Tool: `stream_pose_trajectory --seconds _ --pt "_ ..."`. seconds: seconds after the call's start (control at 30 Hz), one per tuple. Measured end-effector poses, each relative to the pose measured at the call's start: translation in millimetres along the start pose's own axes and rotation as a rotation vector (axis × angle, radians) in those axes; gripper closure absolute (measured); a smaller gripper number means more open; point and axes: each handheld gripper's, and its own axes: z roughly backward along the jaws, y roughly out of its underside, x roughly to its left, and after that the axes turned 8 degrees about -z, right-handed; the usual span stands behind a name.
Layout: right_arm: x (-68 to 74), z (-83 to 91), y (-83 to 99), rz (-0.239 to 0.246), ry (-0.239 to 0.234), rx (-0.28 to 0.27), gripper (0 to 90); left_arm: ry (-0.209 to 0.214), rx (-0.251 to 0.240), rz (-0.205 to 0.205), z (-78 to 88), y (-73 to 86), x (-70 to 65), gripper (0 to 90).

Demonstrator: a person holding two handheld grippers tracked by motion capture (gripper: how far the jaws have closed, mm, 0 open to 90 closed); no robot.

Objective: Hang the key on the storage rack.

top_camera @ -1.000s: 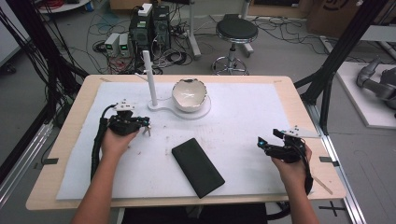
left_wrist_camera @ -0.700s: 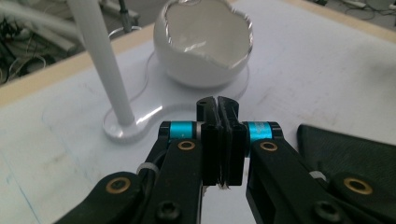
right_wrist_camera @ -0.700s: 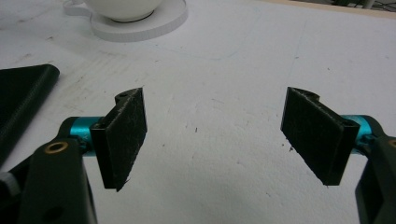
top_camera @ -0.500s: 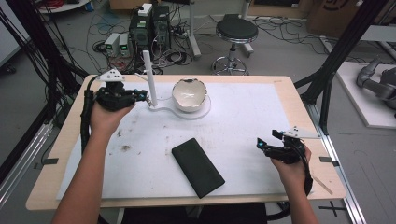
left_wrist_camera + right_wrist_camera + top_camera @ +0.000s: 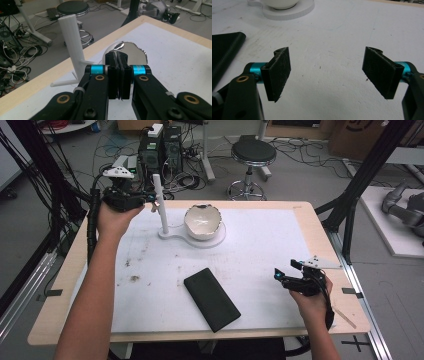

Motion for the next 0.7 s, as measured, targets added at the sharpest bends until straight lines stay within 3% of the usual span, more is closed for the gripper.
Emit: stream_pose_trajectory --seconds 0.27,0.53,0.7 --pt "-2.4 0.4 0.7 -0.004 0.002 0.0 23.2 -0.034 0.019 0.022 -11.1 -1.4 12.2 88.0" --pt "-3.5 1.9 1.7 -0.003 0.003 -0.002 23.3 -0.048 0.015 0.038 -11.5 1.3 18.2 87.8" --pt "-3.7 2.8 2.0 -0.009 0.007 -0.003 23.2 -0.103 0.032 0.024 -10.8 0.8 18.2 85.8"
